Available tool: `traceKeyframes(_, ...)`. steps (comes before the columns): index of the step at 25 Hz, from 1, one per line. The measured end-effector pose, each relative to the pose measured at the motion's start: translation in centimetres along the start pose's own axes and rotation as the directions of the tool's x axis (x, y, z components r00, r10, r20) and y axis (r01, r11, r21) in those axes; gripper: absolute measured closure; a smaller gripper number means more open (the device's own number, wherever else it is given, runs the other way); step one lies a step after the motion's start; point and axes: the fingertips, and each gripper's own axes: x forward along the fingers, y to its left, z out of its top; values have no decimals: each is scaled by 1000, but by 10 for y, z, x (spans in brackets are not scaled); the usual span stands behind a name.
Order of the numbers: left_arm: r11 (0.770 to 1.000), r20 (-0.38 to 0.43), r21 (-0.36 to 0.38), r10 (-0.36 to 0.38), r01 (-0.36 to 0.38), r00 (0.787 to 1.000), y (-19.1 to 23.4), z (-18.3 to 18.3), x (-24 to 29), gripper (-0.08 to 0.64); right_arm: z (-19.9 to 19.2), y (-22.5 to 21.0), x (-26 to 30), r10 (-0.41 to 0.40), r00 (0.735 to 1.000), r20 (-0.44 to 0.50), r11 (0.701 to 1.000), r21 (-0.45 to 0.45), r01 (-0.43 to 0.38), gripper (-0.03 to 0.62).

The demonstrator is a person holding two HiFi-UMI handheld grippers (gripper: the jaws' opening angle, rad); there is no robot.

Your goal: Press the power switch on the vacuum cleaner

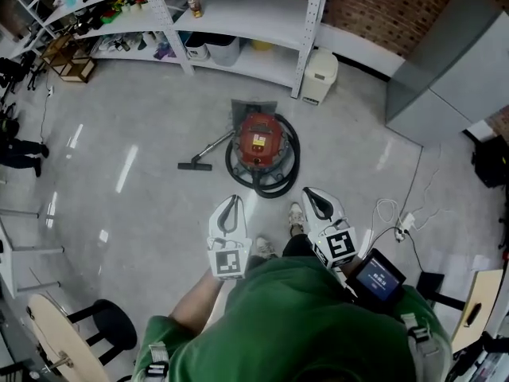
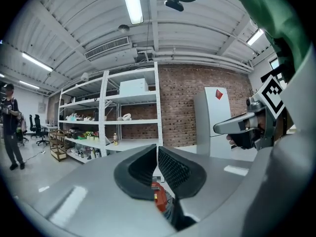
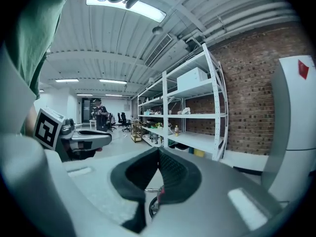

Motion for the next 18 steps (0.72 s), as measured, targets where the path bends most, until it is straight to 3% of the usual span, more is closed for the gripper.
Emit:
traceKeyframes(6, 1000, 20, -6, -18, 18, 1000, -3, -6, -9, 555, -2, 10, -13, -1, 1000, -3, 1000, -3, 1, 591)
traceKeyframes(18, 998, -20, -21, 65, -66, 998, -45, 3, -20, 555, 0, -18, -56, 53, 998, 24, 999, -5, -53, 591)
